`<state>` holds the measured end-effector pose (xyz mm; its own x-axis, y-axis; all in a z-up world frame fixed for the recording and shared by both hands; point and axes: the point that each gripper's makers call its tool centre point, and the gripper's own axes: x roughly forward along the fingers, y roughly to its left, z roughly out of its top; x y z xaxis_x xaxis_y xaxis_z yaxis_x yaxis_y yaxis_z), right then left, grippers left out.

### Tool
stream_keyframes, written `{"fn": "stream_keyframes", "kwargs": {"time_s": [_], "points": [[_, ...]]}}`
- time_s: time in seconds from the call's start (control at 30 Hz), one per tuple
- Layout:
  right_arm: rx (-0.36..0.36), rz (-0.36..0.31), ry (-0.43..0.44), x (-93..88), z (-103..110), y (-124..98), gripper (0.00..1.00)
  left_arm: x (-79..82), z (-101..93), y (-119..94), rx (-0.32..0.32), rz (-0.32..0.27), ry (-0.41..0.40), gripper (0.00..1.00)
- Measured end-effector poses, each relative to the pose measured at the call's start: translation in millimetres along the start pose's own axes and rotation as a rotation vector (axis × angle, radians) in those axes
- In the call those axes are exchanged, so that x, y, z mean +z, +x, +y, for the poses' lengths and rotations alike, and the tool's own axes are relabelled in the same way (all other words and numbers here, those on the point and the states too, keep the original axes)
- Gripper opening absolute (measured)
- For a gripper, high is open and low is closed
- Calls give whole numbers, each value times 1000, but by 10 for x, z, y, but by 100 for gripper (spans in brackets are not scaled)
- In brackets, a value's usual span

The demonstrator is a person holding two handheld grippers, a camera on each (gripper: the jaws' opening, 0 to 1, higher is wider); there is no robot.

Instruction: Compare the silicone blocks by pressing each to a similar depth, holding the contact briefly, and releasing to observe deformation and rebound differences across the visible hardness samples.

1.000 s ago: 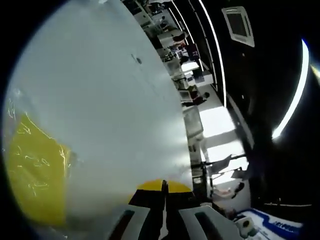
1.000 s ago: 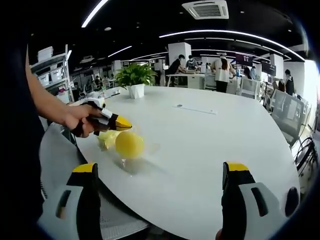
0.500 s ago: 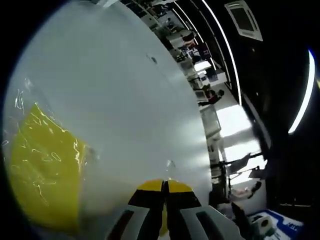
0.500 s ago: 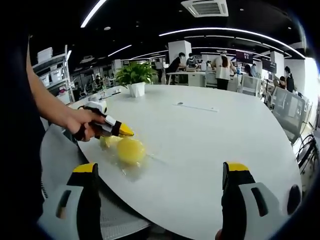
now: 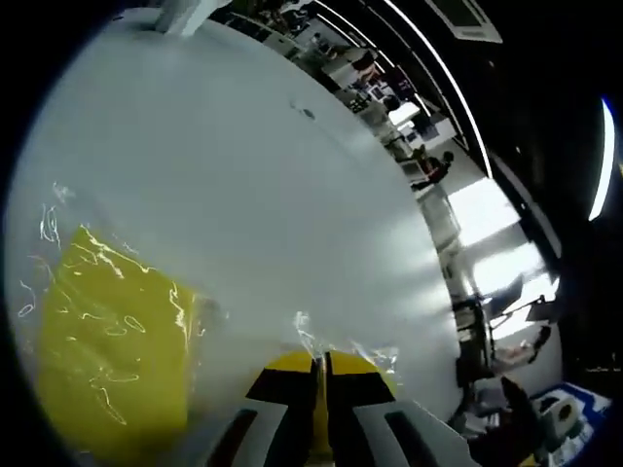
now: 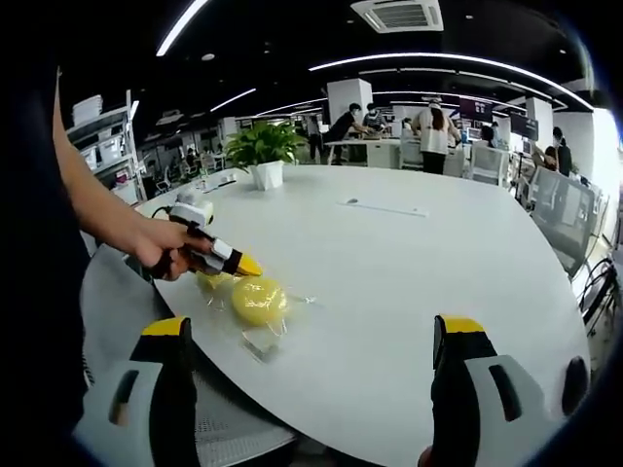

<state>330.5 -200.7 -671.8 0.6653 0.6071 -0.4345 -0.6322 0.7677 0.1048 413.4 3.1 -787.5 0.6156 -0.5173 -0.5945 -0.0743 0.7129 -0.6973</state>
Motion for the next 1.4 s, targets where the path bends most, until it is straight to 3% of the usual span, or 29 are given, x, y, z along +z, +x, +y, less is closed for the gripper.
{"fn": "stream_keyframes", "kwargs": {"time_s": [0.13,0.43,0.57,0.77,0.8,0.9,1.0,1.07,1.17,1.3,1.4], "points": [[1,-2,1,15,12,10,96,27,-17,35,19,-1,136,2],[-2,-2,3,20,10,13,96,28,-17,90,33,22,224,2],[-5,-5,3,29,7,9,96,33,-49,85,25,30,285,8],[-12,-16,16,66,2,26,96,68,-94,40,6,22,339,28],[-12,-19,16,79,6,35,96,64,-158,41,-33,26,386,36],[-9,-20,11,90,12,58,96,192,-309,7,-92,-57,556,66],[-10,-26,10,118,14,79,96,257,-479,-81,-173,-86,567,89],[-10,-32,9,140,22,91,96,336,-566,-177,-219,-113,623,100],[-6,-42,2,181,45,104,96,453,-598,-382,-262,-140,735,100],[8,-33,-6,178,83,145,96,601,-561,-588,-276,-141,731,100],[16,-23,-6,183,99,174,96,760,-581,-772,-286,-196,796,100]]}}
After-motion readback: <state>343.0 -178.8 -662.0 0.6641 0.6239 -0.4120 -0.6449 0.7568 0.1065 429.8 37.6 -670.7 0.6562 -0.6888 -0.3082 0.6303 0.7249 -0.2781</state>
